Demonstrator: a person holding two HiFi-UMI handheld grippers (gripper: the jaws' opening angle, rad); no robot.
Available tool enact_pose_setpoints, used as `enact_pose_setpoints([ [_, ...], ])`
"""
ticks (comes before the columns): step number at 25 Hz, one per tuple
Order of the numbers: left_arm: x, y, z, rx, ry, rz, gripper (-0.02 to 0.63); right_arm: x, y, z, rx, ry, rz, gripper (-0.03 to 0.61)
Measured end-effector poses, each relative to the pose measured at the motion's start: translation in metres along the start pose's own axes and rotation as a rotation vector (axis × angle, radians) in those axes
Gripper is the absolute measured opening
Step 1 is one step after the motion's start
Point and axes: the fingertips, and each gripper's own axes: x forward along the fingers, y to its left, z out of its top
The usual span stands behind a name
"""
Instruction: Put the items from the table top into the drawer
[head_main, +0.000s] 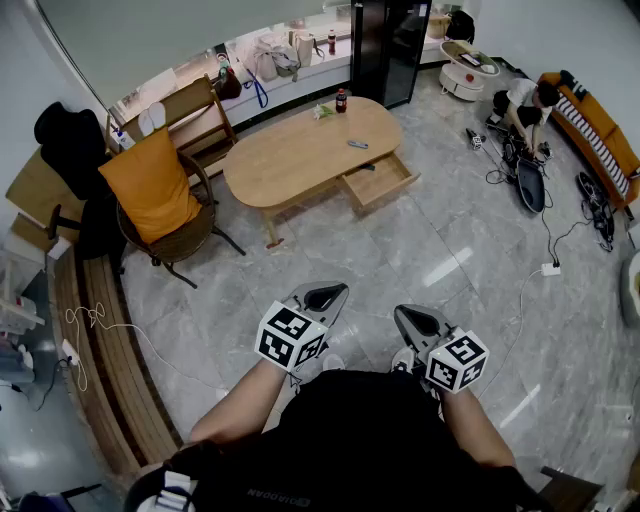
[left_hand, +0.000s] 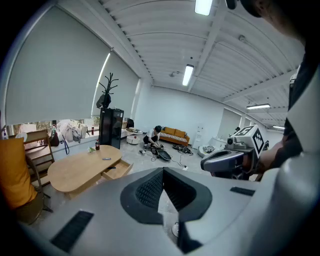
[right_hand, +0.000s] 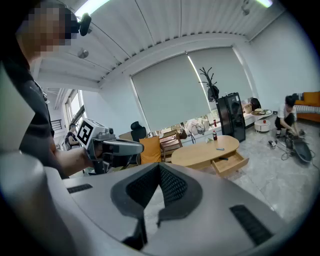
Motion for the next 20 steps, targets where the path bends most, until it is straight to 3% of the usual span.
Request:
enact_pose_setpoints([
  [15,-0.014,0.007,-0.005,-0.007,-0.006,0.003,0.005,0.005,0.019,0.006,-0.024,-0.01,0.013,0.003],
  [20,-0.012,0.005,-0.009,-0.015,0.007,-0.007,0.005,0.002,0.016,0.011,-0.027,-0.028,-0.024,0.006],
])
